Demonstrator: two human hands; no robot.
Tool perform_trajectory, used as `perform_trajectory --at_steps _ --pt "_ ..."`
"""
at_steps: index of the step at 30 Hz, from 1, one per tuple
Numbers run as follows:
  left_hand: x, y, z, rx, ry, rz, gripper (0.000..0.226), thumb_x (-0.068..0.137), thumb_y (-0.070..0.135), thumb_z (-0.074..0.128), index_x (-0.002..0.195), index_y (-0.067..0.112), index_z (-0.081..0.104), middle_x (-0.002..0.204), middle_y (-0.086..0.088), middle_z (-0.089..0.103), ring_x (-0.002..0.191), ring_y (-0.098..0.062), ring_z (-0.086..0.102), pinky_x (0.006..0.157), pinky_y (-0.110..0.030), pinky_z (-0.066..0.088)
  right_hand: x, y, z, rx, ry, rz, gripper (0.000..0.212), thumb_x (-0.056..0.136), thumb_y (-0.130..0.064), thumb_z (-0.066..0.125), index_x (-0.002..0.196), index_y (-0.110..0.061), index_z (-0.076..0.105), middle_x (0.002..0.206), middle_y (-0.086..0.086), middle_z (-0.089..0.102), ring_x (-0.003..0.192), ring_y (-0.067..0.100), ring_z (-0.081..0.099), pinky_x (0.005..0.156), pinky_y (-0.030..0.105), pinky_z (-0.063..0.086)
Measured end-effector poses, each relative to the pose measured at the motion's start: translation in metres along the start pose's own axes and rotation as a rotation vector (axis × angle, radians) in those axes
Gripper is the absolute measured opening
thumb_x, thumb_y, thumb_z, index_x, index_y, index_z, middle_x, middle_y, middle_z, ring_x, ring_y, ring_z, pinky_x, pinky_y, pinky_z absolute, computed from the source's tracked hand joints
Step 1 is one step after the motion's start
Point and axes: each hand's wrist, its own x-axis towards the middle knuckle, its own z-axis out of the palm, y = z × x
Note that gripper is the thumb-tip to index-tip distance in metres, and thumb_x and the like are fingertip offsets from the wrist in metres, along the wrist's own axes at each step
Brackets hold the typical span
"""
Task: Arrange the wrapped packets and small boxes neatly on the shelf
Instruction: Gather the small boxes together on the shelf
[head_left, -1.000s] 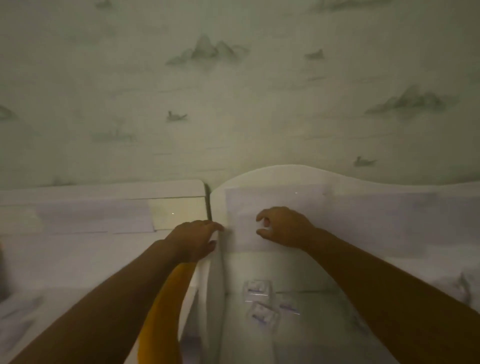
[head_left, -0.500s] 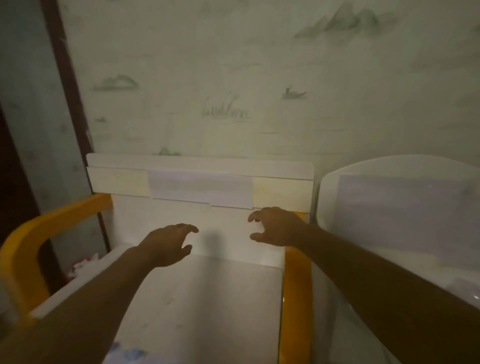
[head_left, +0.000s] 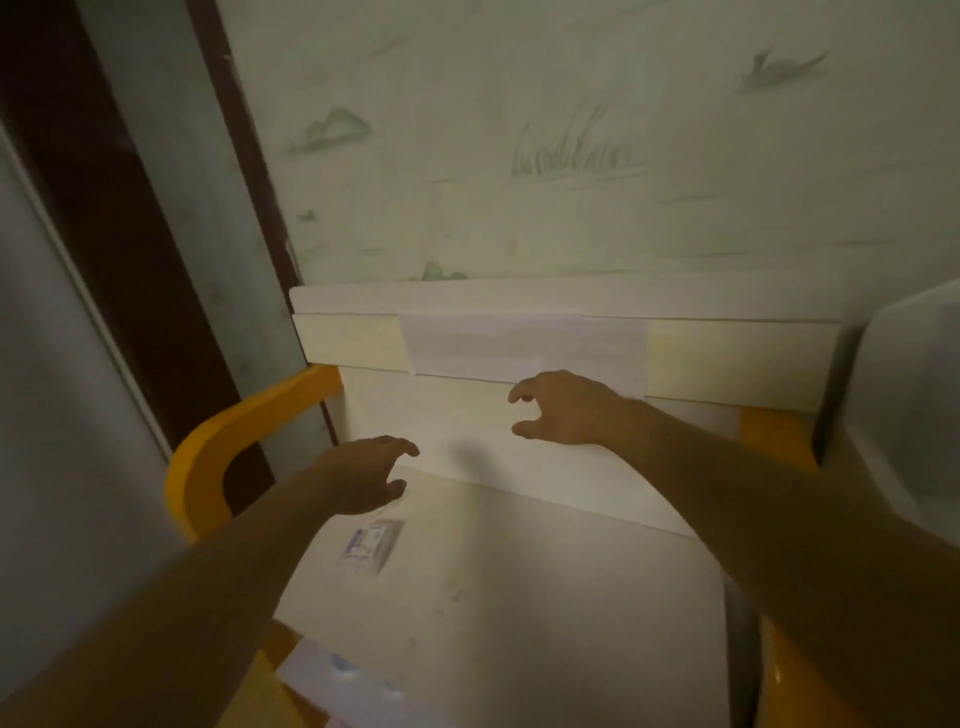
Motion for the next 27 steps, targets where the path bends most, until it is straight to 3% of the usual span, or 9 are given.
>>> perform_trajectory --at_steps 7,13,17,21,27 --pt "0.027 -0.065 0.034 -0.065 -0.158 -0.022 0.045 0.097 0.033 0.050 0.140 0.029 0.040 0.146 0.001 0.046 0.121 -0.018 0.053 0.103 -0.033 0.042 0.049 -0.018 0.041 0.005 -0.072 0.038 0.051 0.088 -0.049 0.060 0.134 -0.031 0.049 0.133 -0.005 0.055 0.122 0.016 0.049 0.100 0.035 0.043" --pt "0.055 -0.129 0.078 -0.041 -0.204 0.071 0.053 0.097 0.038 0.051 0.146 0.027 0.035 0.152 0.003 0.038 0.135 -0.019 0.041 0.109 -0.031 0.034 0.103 -0.063 0.110 0.057 -0.134 0.112 0.048 0.087 -0.047 0.062 0.131 -0.028 0.052 0.131 -0.003 0.058 0.119 0.017 0.053 0.100 0.034 0.044" --pt "0.076 -0.168 0.112 -0.188 -0.178 0.115 0.057 0.095 0.033 0.056 0.146 0.025 0.034 0.153 0.002 0.037 0.138 -0.017 0.038 0.113 -0.032 0.032 0.128 -0.103 0.165 0.025 -0.205 0.134 0.043 0.089 -0.049 0.057 0.128 -0.029 0.054 0.128 -0.005 0.057 0.121 0.015 0.049 0.101 0.034 0.043" --pt "0.088 -0.179 0.142 -0.324 -0.155 0.155 0.058 0.095 0.038 0.056 0.147 0.025 0.034 0.153 0.002 0.036 0.137 -0.018 0.038 0.112 -0.030 0.030 0.132 -0.137 0.212 0.011 -0.300 0.143 0.050 0.088 -0.052 0.057 0.132 -0.028 0.050 0.133 -0.001 0.054 0.122 0.019 0.049 0.102 0.036 0.042" --pt "0.101 -0.176 0.169 -0.302 -0.147 0.149 0.060 0.094 0.035 0.057 0.146 0.019 0.032 0.150 -0.003 0.039 0.134 -0.020 0.041 0.111 -0.030 0.030 0.137 -0.168 0.238 0.046 -0.358 0.179 0.065 0.081 -0.058 0.064 0.134 -0.023 0.048 0.128 0.003 0.058 0.110 0.021 0.056 0.093 0.036 0.048"
